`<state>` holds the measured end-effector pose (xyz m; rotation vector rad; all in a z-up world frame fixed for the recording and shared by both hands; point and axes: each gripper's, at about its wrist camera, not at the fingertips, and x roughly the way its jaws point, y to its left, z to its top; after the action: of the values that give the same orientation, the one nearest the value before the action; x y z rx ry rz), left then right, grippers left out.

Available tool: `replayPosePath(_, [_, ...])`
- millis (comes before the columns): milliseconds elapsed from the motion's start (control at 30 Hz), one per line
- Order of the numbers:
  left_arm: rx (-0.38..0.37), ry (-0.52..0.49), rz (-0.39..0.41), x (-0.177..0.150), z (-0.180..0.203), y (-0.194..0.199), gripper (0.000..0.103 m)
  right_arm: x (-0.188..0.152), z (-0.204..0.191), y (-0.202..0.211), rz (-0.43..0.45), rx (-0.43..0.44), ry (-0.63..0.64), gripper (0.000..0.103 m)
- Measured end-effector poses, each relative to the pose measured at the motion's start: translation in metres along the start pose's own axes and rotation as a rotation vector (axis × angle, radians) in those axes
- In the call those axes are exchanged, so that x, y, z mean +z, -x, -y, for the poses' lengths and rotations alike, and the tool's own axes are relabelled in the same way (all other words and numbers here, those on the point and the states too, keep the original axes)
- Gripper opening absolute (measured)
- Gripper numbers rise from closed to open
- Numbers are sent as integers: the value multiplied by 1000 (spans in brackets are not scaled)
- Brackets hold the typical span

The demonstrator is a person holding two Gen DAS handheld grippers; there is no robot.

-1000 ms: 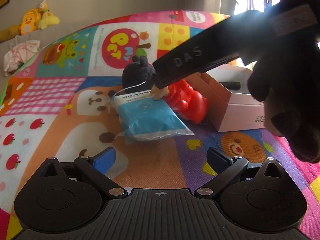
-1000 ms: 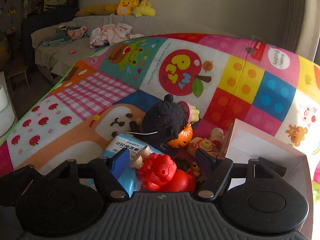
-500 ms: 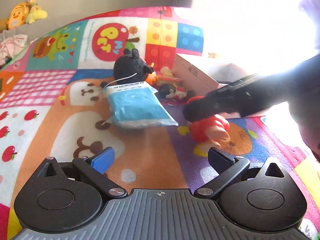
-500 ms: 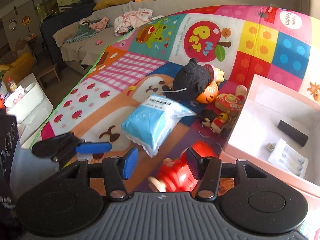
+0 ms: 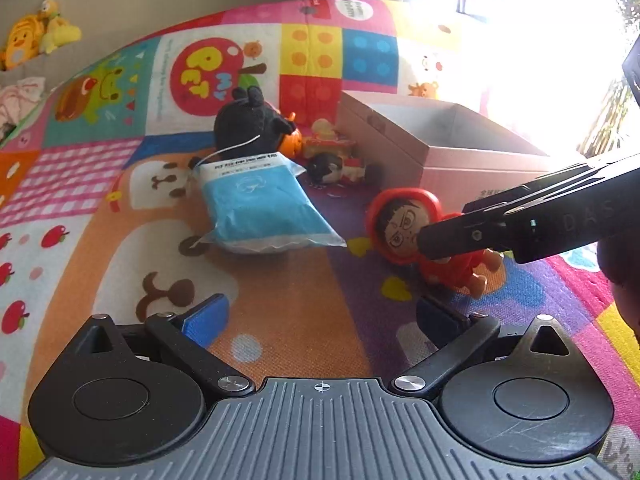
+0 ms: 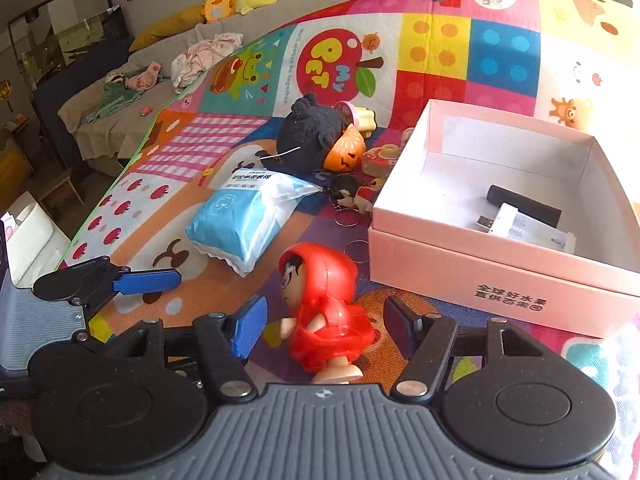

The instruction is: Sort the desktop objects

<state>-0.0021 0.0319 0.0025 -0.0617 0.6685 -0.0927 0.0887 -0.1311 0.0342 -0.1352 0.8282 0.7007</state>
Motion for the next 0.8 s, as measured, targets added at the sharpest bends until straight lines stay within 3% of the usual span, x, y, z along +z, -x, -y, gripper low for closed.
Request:
replayPosePath(67, [-3,6,-5,0,-1,-1,102,-1,0,-7,-18,-2,-12,54])
replayPosePath(300, [6,4,-13,0,-1,-1,103,-25,12,26,-9,-30,-6,53])
replayPosePath(533, [35,-7,-23,2,3,-4,103,-52,54,58,27,-177,-104,53])
replayPosePath(600, [65,6,-10,5,3,-4,103,-56,61,63,57,-205,-137,54])
replayPosePath(667, [85,11,16,9,3,-4,103,-60,68,69,84,-217,-170,62])
replayPosePath(800, [142,10,65,18,7,-3,103,-50,78,89,165,-230,-176,64])
